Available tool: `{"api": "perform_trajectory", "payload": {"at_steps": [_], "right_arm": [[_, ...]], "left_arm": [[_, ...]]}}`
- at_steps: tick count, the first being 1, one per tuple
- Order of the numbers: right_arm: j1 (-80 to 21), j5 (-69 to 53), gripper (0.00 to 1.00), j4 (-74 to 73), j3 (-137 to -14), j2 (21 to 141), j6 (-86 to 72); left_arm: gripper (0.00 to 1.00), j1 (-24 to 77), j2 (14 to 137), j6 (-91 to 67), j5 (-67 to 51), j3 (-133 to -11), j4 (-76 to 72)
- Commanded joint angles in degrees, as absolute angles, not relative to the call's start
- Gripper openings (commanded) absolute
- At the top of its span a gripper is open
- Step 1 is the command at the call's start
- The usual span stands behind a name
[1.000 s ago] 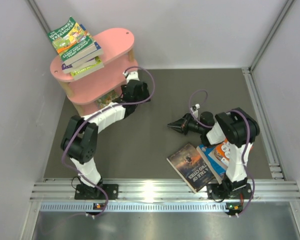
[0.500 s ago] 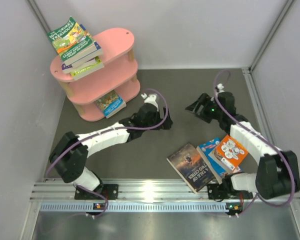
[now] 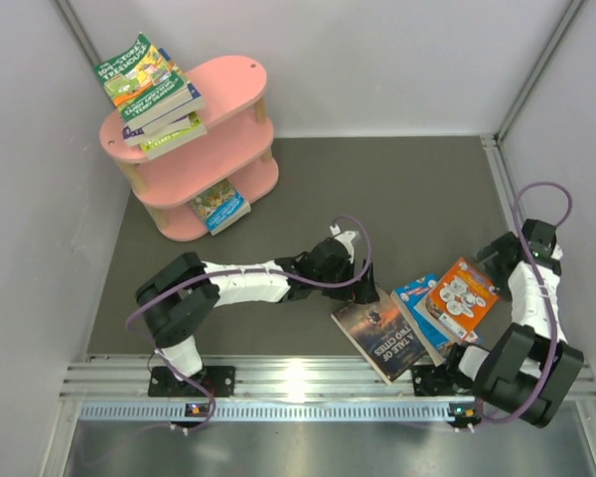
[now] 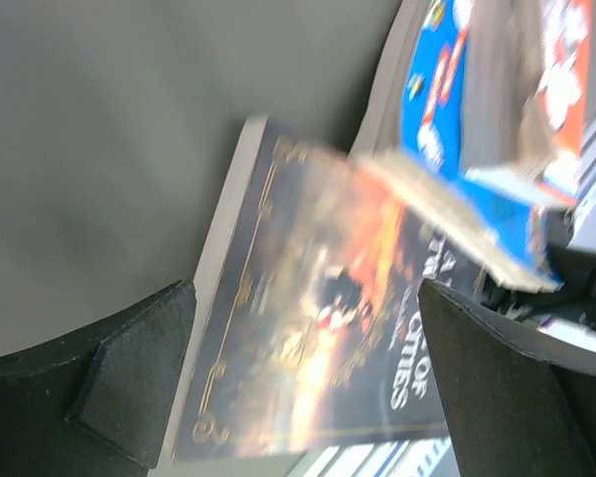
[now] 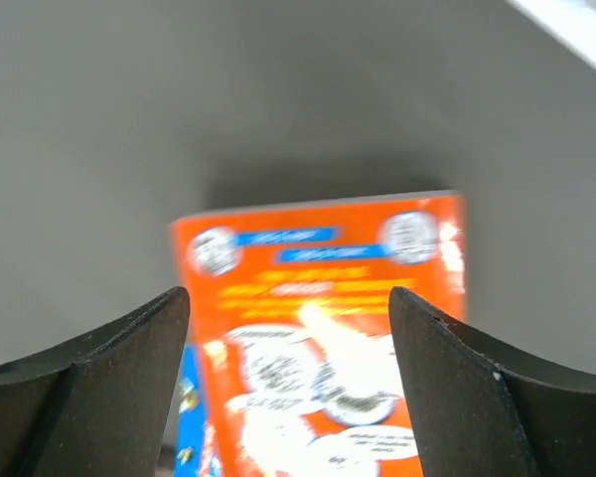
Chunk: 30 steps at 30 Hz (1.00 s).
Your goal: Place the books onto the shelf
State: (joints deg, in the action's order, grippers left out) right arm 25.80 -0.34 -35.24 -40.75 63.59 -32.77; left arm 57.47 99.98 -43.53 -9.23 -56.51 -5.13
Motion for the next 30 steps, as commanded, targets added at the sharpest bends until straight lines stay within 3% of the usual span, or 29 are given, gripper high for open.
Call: {"api": "perform_trajectory", "payload": {"at_steps": [1,8,13,18,23,24,28,30], "right_arm": [[31.19,3.26,0.8,-37.35,-39.29,66.26,-33.92],[37.35,4.84,0.81,-36.3,-35.69,66.1,-35.77],[37.09,-2.52,0.8,-33.5,-29.63,64.43,-37.09],[32.01,-4.74,0.81,-31.2,-25.49,63.63,-39.2],[19.88,-6.85,0.76,-23.06,-20.94,66.35,-44.2],[18.47,-8.86,0.73,-20.77,-20.05,68.53,-44.91],[12.85,-9.67,0.06,-15.3,-18.46,71.72,-46.32],[12.57,-10.28,0.0,-13.46,-18.02,71.02,-46.06]], "left_arm": [[0.99,57.92,95.72,-45.18,-9.59,-51.78,-8.79],[0.99,57.92,90.79,-45.7,-7.56,-43.08,-9.14],[0.99,57.92,90.09,-46.14,-6.86,-41.22,-9.23],[0.99,57.92,91.23,-46.14,-6.33,-42.01,-8.61],[0.99,57.92,92.9,-46.84,-5.71,-43.5,-7.91],[0.99,57.92,93.25,-46.93,-5.63,-43.77,-7.56],[0.99,57.92,92.99,-46.93,-4.4,-44.12,-6.24],[0.99,57.92,92.55,-46.85,-3.52,-43.86,-5.63]]}}
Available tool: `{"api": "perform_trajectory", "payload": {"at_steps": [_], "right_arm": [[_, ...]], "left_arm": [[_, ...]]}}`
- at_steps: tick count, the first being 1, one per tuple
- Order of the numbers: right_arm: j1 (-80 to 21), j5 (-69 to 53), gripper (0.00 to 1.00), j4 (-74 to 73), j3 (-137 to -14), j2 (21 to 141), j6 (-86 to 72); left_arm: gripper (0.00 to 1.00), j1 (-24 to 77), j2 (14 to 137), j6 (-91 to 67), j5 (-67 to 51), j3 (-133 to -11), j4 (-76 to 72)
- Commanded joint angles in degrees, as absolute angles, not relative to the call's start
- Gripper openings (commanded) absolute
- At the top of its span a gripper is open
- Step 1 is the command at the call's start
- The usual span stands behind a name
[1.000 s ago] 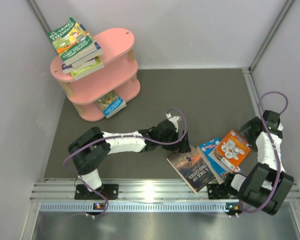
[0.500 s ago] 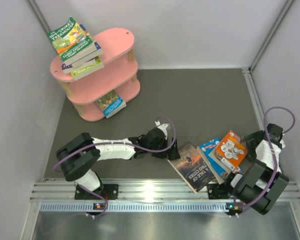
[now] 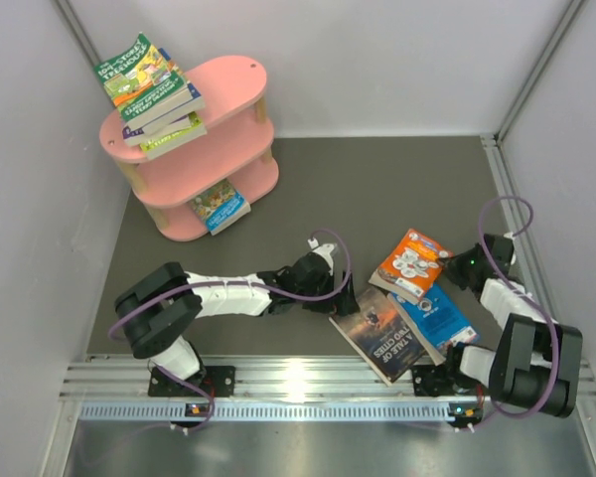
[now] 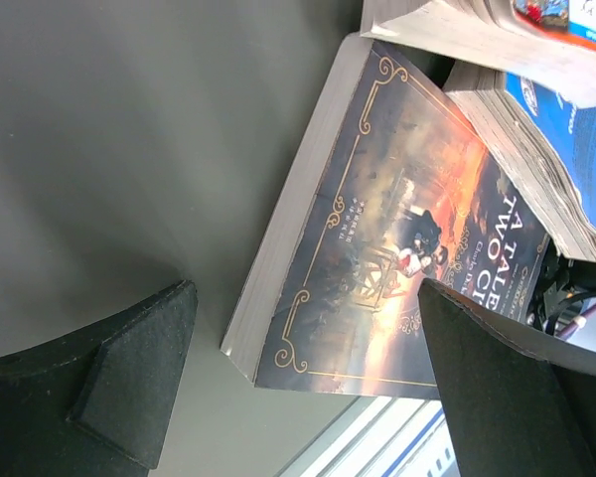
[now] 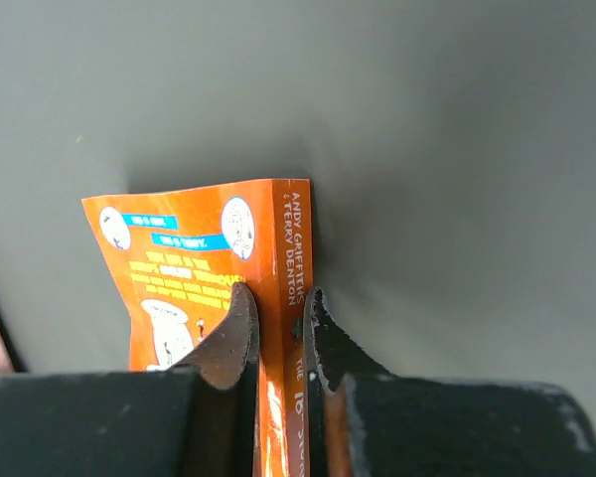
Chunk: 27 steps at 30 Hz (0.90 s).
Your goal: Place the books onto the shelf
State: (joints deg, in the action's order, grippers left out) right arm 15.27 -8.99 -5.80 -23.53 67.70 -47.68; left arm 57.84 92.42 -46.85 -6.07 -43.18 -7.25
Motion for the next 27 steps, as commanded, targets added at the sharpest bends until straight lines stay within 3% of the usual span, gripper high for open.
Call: {"api": "perform_trajectory", "payload": {"at_steps": [1,12,20,27], "right_arm": [[12.22,-10.54,0.0,-12.93,-17.93,70.75,-45.88],[2.91,-13.54,0.0,-13.01,-17.49,57.68,-53.07],[-20.54,-7.13,0.0,-16.96,-17.41,52.03,-71.17],[-45.33,2.54,0.0,-21.35,-22.05,51.14,-85.95]], "left_arm": [[0.99,57.92,92.37,-46.76,-3.17,-43.68,-5.02],[0.99,58.01,90.19,-50.44,2.63,-46.49,-2.37],[0.99,59.06,81.49,-45.62,13.88,-51.94,9.83],[0.99,57.58,80.94,-39.73,21.97,-51.24,15.21]]}}
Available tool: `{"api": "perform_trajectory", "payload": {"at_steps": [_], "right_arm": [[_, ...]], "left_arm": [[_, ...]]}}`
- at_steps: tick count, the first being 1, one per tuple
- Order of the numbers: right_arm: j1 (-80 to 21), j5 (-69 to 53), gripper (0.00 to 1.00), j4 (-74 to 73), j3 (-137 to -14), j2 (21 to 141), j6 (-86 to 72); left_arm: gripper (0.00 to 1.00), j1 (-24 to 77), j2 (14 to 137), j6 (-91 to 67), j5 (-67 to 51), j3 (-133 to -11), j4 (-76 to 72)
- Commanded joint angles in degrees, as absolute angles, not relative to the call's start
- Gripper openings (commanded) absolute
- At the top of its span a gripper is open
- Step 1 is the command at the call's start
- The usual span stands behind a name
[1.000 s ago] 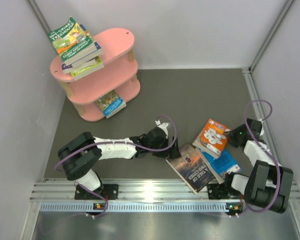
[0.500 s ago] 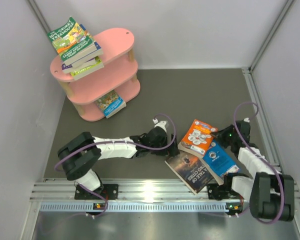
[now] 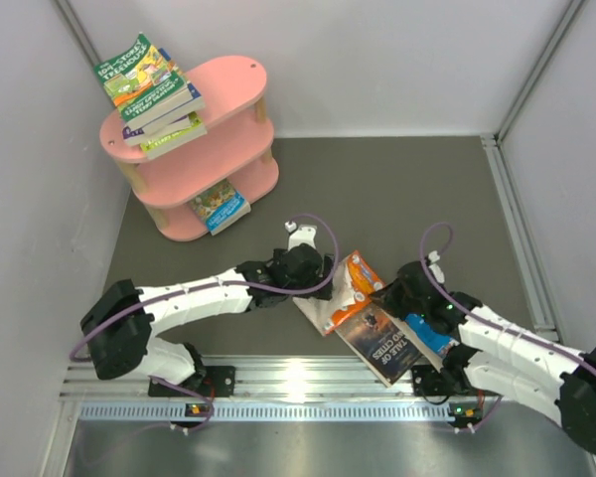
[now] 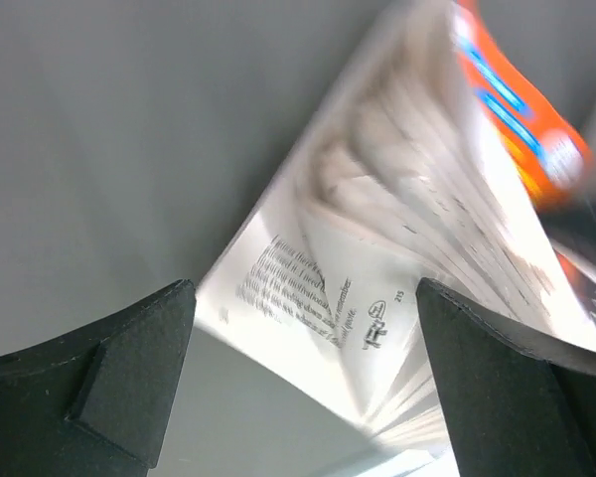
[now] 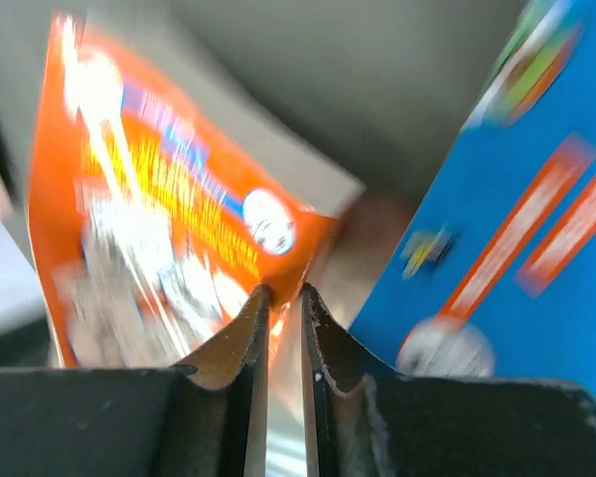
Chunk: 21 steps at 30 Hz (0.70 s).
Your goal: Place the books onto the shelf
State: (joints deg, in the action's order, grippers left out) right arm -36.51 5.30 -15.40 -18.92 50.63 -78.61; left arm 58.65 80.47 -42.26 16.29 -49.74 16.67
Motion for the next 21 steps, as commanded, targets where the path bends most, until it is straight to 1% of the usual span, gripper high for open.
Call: {"api": "perform_trajectory", "payload": {"at_steps": [1,2,3,4,5,6,7,8,9,14,15,16,17,18,20,21], "right_arm": [[-49.35,3.16,0.0,-22.66,-23.28,51.59,-85.87],[-51.22,3.77,0.03,-23.81,-26.08,52.11,-85.7],[-52.63,5.26,0.1,-25.38,-27.5,52.99,-85.43],[-54.65,6.32,0.29,-28.36,-28.64,53.08,-84.47],[-55.28,7.46,0.38,-29.95,-30.74,53.0,-83.68],[-55.46,9.99,0.44,-31.54,-31.46,51.95,-81.93],[-55.37,11.67,0.56,-34.86,-31.99,50.99,-81.22],[-55.37,13.52,0.6,-36.46,-32.86,50.02,-80.51],[-55.28,17.36,0.63,-37.61,-33.22,47.66,-79.72],[-52.74,27.49,0.76,-43.06,-37.95,40.53,-72.79],[-51.69,30.12,0.77,-43.33,-38.93,40.34,-69.55],[-48.29,31.02,0.8,-43.5,-39.98,40.34,-67.69],[-45.73,31.2,0.8,-43.51,-41.9,41.04,-65.76],[-39.61,29.9,0.79,-42.37,-42.62,41.83,-60.87],[-32.82,27.0,0.73,-40.0,-43.94,45.06,-55.22],[-26.43,22.54,0.7,-36.07,-43.95,46.39,-49.63]], "left_arm": [[0.99,57.05,81.21,-39.2,21.62,-51.15,15.29],[0.99,56.34,81.65,-39.29,21.53,-51.24,16.69],[0.99,54.86,81.56,-39.55,21.62,-51.33,17.66],[0.99,54.32,81.21,-39.99,21.8,-51.24,18.45],[0.99,53.88,79.56,-40.25,22.32,-51.15,20.37],[0.99,53.53,78.24,-40.43,24.33,-51.07,21.17],[0.99,53.61,76.74,-40.17,25.04,-51.15,22.23],[0.99,53.61,73.42,-39.82,25.57,-51.41,24.15],[0.99,53.7,71.91,-39.38,26.01,-51.94,25.39],[0.99,53.96,65.66,-39.55,29.53,-55.98,32.33],[0.99,54.14,65.13,-40.07,29.44,-56.42,34.0],[0.99,54.14,64.52,-41.3,29.01,-56.51,34.1],[0.99,54.23,63.55,-42.09,26.74,-56.17,33.67],[0.99,54.23,63.28,-42.88,25.15,-55.55,32.71],[0.98,54.75,63.54,-45.43,19.29,-52.74,27.27],[0.97,55.19,64.07,-47.27,17.77,-50.82,25.07]]}}
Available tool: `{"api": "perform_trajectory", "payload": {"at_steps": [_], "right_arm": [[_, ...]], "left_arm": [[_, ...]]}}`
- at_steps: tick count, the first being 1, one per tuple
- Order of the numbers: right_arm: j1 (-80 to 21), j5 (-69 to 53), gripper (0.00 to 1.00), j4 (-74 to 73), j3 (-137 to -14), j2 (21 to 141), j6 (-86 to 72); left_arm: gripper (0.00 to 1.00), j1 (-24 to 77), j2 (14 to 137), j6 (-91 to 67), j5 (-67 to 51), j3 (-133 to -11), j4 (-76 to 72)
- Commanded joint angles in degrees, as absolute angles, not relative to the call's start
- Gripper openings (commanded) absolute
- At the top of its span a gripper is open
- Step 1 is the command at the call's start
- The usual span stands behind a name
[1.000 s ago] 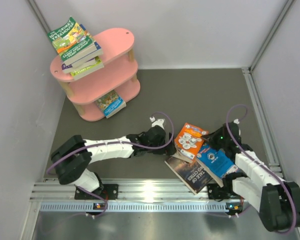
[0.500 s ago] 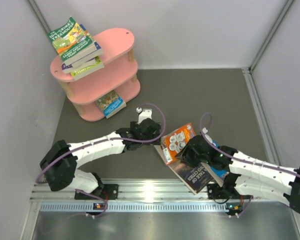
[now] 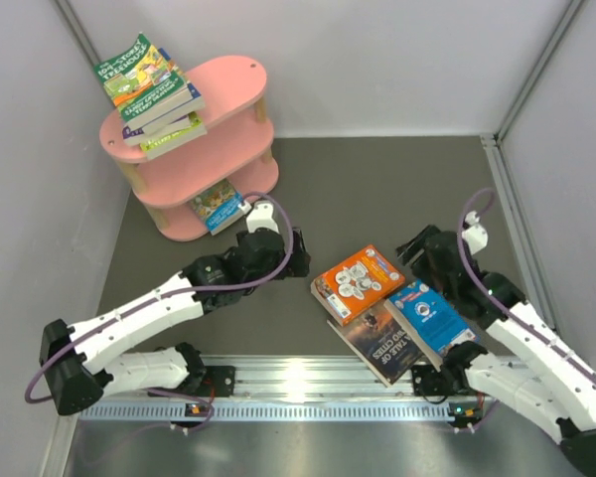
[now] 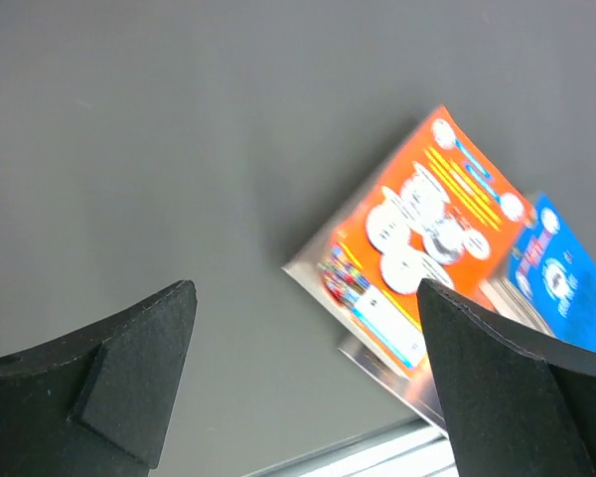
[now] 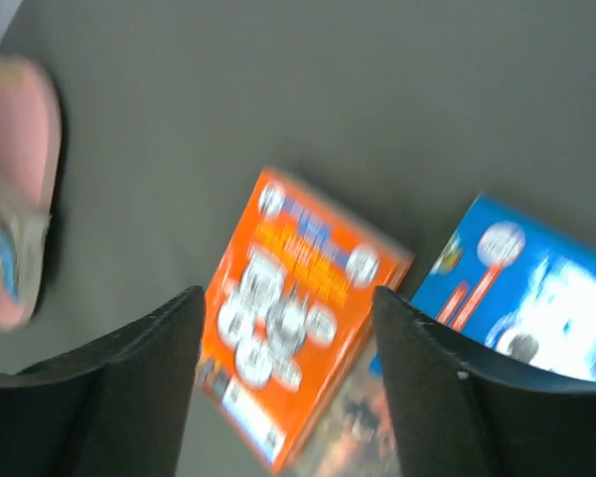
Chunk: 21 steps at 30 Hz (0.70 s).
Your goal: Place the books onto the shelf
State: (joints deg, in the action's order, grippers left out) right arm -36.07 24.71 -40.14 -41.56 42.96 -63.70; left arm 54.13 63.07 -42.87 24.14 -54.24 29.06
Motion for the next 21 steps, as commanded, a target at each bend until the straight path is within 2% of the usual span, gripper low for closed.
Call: {"api": "perform_trajectory", "payload": {"at_steps": [1,3,5,11,17,21], "right_arm": [[-23.32,19.63,0.65,-34.03,-43.6,48.06,-47.22],[-16.22,12.26,0.6,-29.47,-43.42,54.64,-42.57],[-13.2,8.28,0.51,-26.82,-43.59,62.09,-41.05],[-11.69,-2.45,0.3,-13.55,-41.32,74.78,-41.13],[-13.09,-5.79,0.19,-7.56,-35.6,76.03,-43.06],[-17.83,-6.86,0.14,-8.0,-32.09,73.66,-44.38]], "left_arm": [[0.97,55.98,64.94,-48.24,16.45,-49.84,21.05],[0.97,58.88,68.36,-50.26,14.94,-48.35,17.24],[0.97,62.12,73.27,-51.23,14.68,-48.6,13.12],[0.97,67.14,87.07,-53.17,12.39,-54.31,8.7],[0.97,68.73,94.65,-54.23,11.43,-57.13,7.65],[0.99,68.56,96.41,-52.74,13.0,-56.78,9.13]]}}
